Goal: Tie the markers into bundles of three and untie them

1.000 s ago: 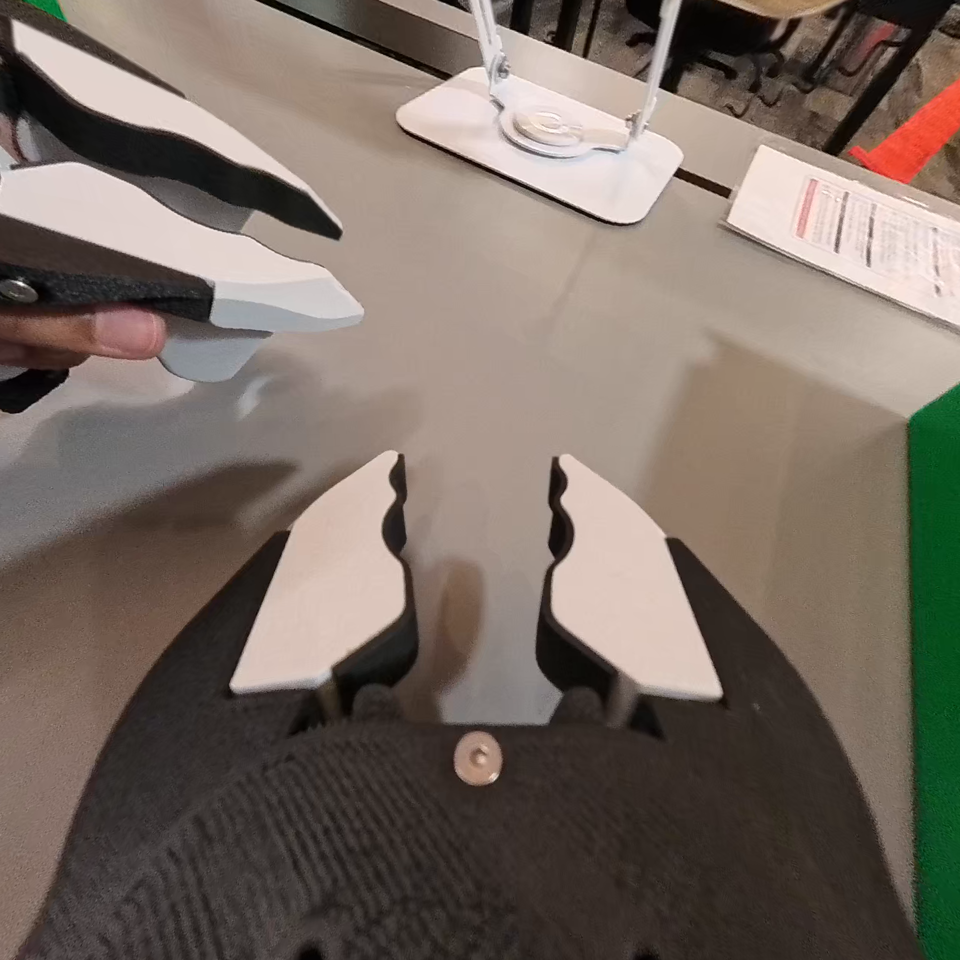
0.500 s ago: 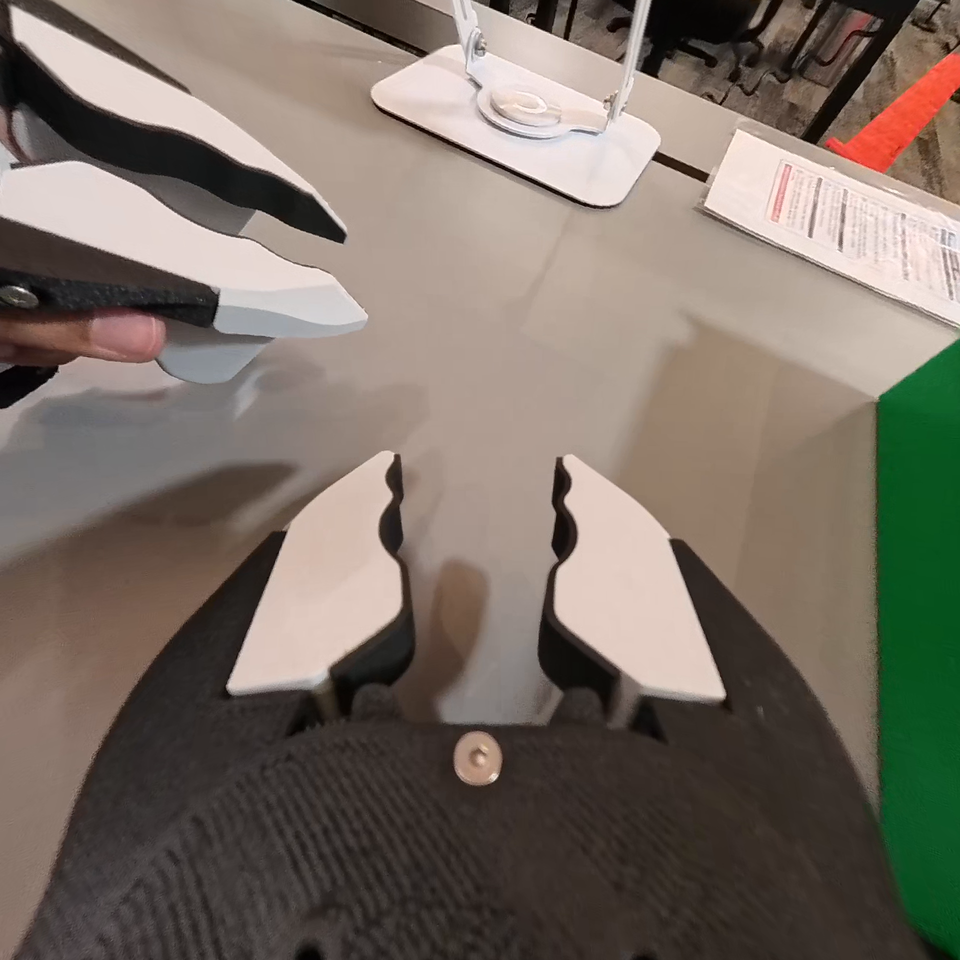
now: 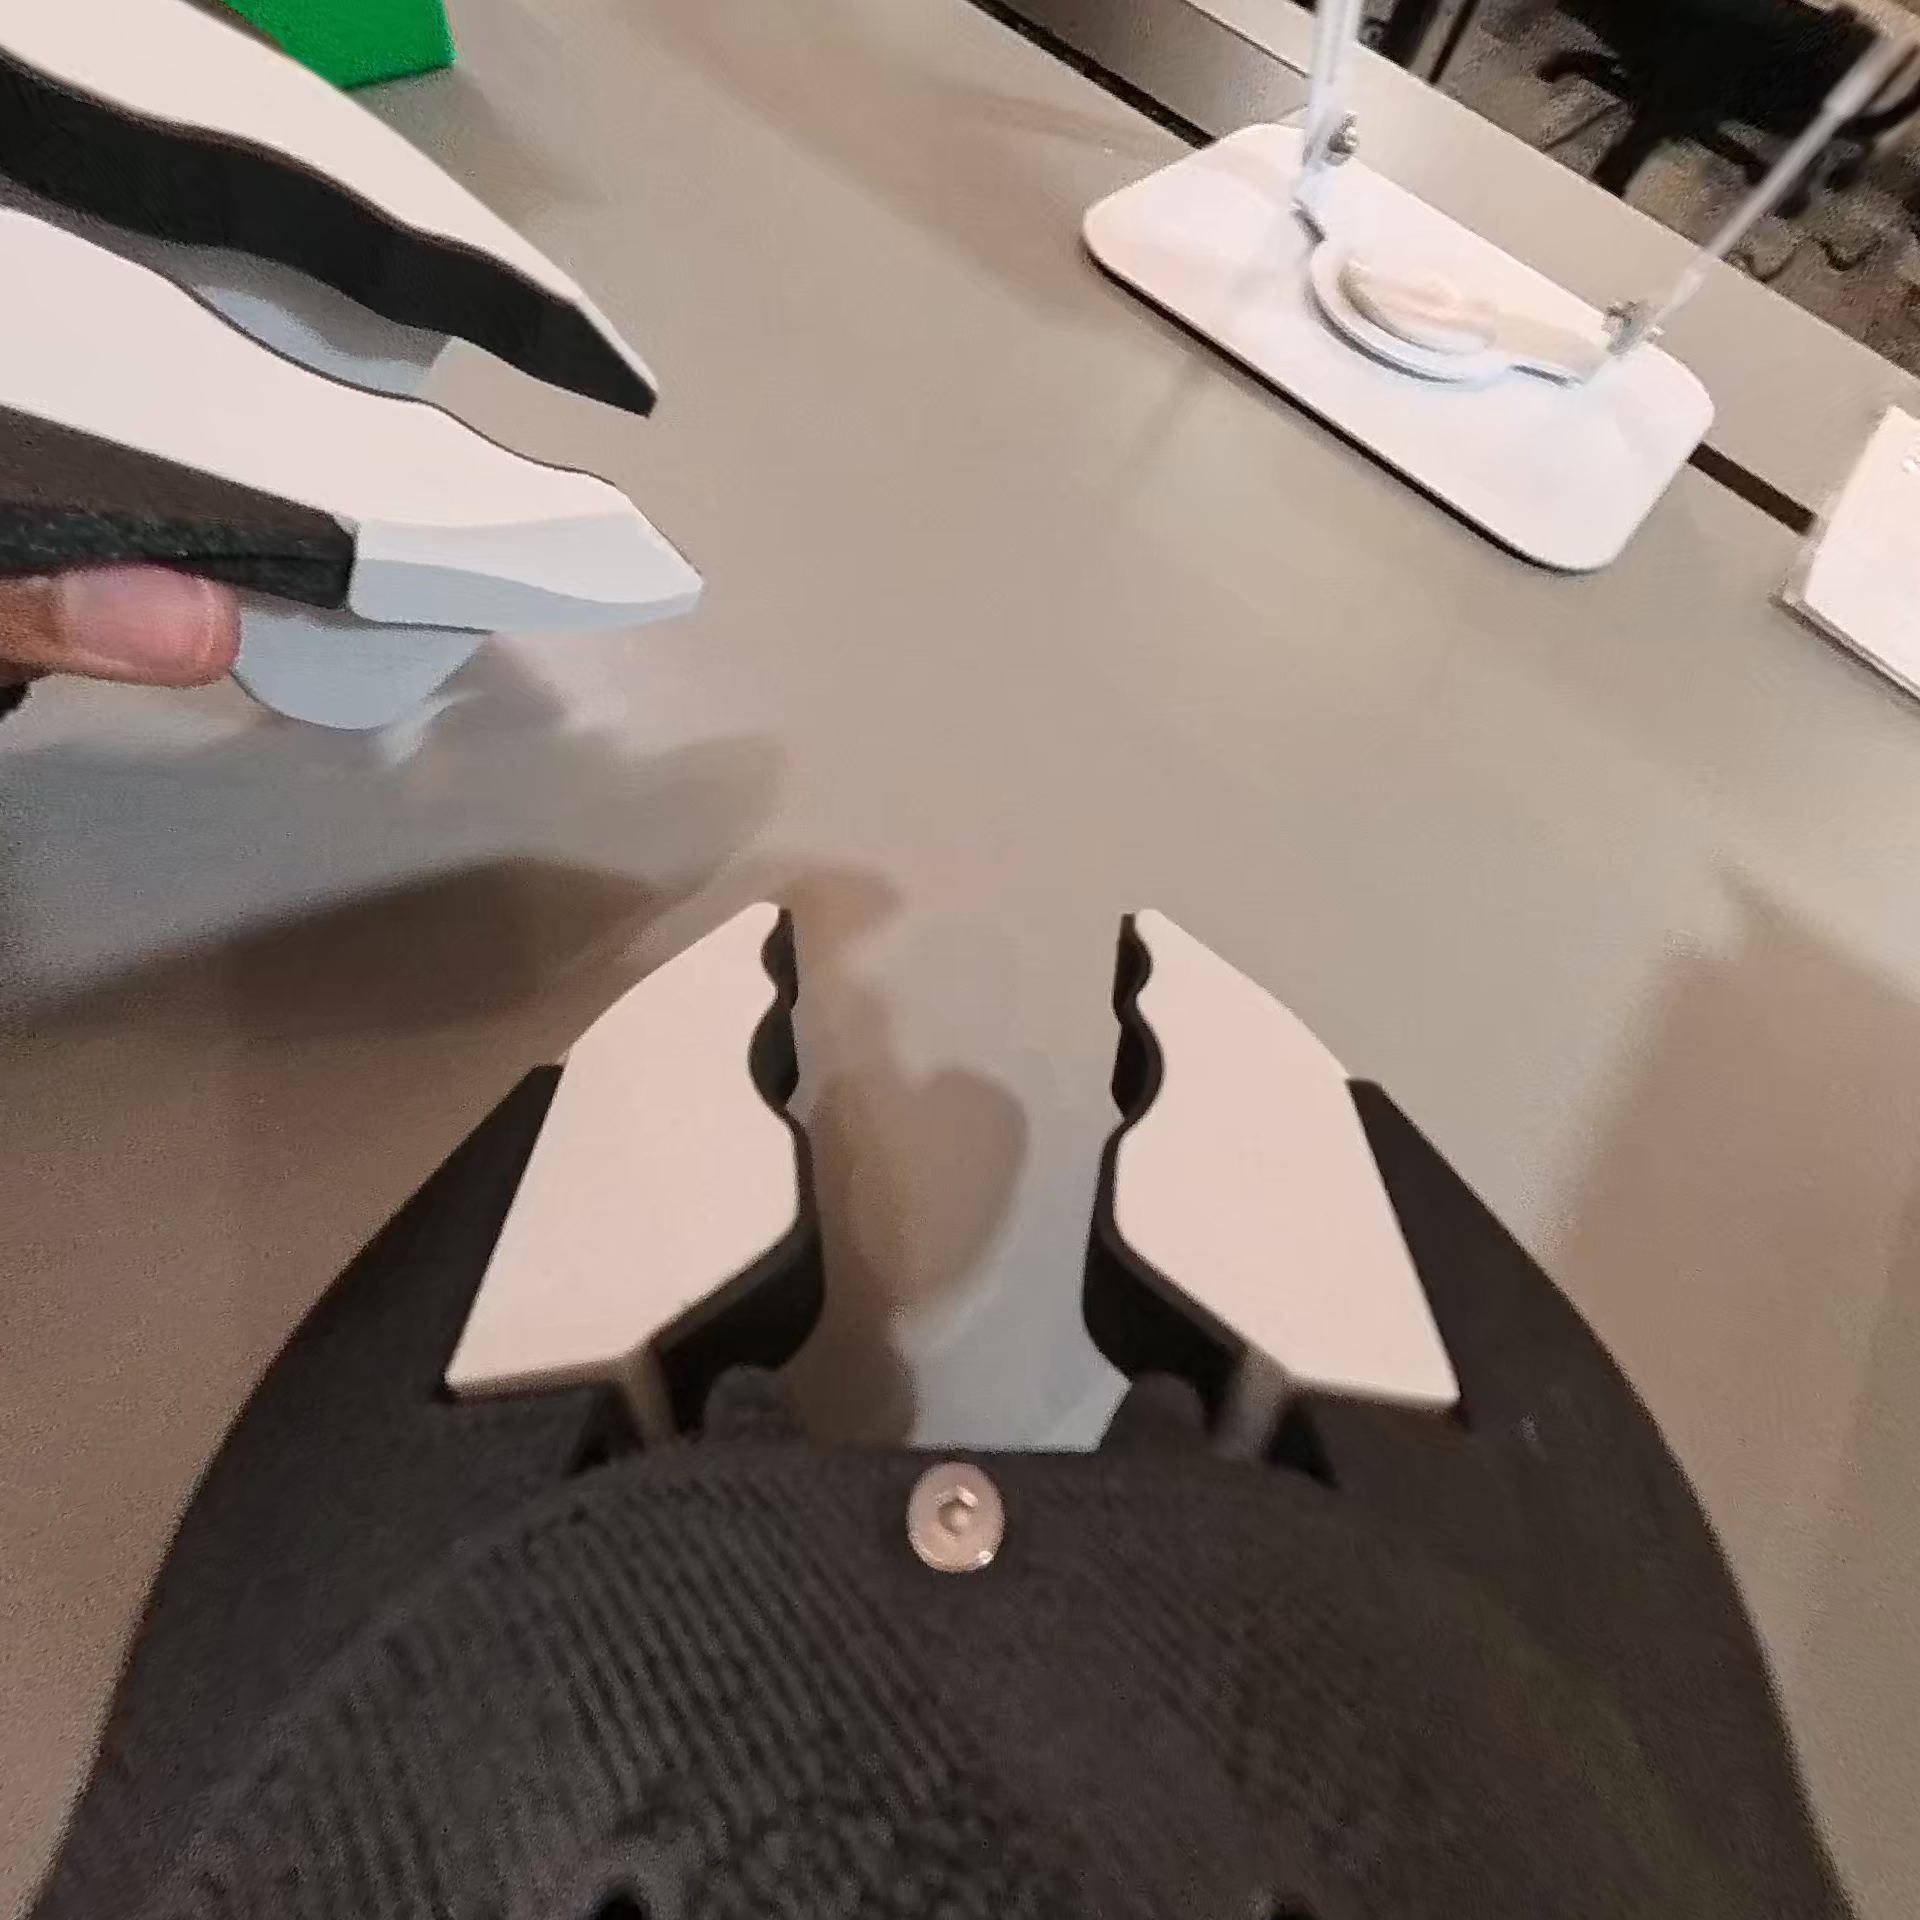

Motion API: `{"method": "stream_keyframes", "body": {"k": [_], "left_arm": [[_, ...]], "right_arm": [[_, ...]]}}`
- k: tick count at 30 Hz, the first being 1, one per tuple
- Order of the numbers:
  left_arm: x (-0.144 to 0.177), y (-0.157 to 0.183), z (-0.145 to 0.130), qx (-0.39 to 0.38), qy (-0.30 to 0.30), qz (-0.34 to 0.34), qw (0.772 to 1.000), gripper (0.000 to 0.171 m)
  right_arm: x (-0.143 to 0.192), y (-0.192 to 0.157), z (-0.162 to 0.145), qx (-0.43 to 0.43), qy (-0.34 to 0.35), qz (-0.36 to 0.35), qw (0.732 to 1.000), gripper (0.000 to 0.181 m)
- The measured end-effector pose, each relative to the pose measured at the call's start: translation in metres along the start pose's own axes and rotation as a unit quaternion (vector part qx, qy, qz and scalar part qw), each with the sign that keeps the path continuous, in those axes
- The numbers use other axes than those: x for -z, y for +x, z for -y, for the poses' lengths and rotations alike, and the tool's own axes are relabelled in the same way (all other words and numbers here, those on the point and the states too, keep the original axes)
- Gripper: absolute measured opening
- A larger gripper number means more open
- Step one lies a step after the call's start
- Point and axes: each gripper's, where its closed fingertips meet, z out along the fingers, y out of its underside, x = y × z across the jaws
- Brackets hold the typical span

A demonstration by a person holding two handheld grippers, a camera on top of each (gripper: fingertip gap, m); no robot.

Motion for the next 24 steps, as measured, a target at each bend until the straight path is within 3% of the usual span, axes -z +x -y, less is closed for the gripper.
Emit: {"method": "stream_keyframes", "body": {"k": [11, 24], "left_arm": [[0.028, -0.034, -0.020, 0.033, -0.005, 0.054, 0.998, 0.039], [0.026, -0.029, -0.010, 0.037, 0.012, 0.048, 0.998, 0.035]], "right_arm": [[-0.022, -0.038, 0.019, 0.040, 0.002, 0.055, 0.998, 0.060], [-0.020, -0.034, 0.020, 0.013, 0.009, 0.062, 0.998, 0.063]]}}
